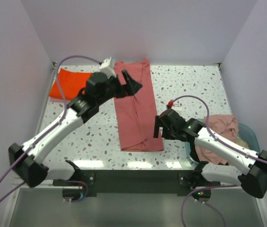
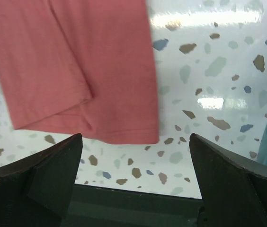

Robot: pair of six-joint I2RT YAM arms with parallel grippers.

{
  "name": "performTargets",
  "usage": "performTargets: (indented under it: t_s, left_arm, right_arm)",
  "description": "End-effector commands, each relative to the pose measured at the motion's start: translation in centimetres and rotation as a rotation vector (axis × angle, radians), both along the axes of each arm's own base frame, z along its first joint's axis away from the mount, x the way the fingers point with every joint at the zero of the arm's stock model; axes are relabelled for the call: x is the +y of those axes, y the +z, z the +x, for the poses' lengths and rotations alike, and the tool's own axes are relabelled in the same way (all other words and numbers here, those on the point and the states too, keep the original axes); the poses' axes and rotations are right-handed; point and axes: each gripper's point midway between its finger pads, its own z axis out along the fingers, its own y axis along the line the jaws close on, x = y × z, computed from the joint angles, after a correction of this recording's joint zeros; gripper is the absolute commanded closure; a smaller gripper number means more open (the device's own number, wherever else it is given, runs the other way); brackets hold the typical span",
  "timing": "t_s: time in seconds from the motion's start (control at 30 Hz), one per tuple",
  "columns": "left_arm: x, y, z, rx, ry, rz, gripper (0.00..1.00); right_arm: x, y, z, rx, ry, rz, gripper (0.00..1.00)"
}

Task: Fold and stack the t-shirts
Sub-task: Fold the tshirt

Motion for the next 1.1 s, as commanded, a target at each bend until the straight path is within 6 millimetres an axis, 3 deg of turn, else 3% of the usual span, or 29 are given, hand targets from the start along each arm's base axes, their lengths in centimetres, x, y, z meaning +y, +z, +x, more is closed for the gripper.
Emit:
performTargets:
  t_s: [0.0,0.03,0.07,0.13,0.17,0.27,0.47,0.57,0.67,0.83,0.9,1.07]
  left_arm:
    - [6.1,-14.1,-4.6,0.282,0.134,0.2,0.0]
    - [6.6,-14.0,-6.7,0.297,0.134,0.159,0.0]
    - [8.0,-18.6,-9.3,0.4,0.132,0.208,0.0]
    - [8.8,-21.0,-12.3,0.478,0.127,0.196,0.0]
    - [9.4,-24.2,-14.5,0.552,0.103,0.223,0.0]
    - [9.4,-27.6,-18.2,0.659,0.044,0.218,0.0]
    - [8.5,-29.9,-19.8,0.706,0.01,0.222,0.01]
    - [8.1,-30.8,-20.0,0.721,0.013,0.255,0.09]
    - [7.6,-31.6,-20.4,0.734,0.001,0.297,0.23]
    - [8.7,-33.2,-20.2,0.756,0.074,0.376,0.51]
    - [8.9,-33.4,-20.0,0.758,0.092,0.391,0.64]
    - [9.9,-34.5,-19.5,0.768,0.161,0.443,0.78]
  right_arm:
    - [0.4,-1.4,-0.5,0.041,0.071,0.055,0.01]
    - [0.5,-2.1,-0.6,0.055,0.085,0.049,0.01]
    - [0.8,-2.3,-0.7,0.066,0.098,0.054,0.01]
    - [1.0,-3.0,-0.8,0.085,0.121,0.041,0.01]
    - [1.1,-3.6,-0.9,0.105,0.129,0.033,0.01]
    - [1.7,-5.3,-0.9,0.145,0.145,0.032,0.01]
    - [1.2,-7.5,-2.0,0.222,0.139,0.009,0.04]
    - [0.3,-8.0,-2.5,0.226,0.117,0.004,0.05]
    - [-0.1,-8.6,-3.0,0.232,0.108,0.013,0.08]
    - [0.1,-9.8,-3.7,0.268,0.109,0.036,0.14]
    - [-0.2,-10.3,-3.7,0.276,0.099,0.031,0.21]
    - [-0.1,-11.0,-3.9,0.284,0.105,0.042,0.32]
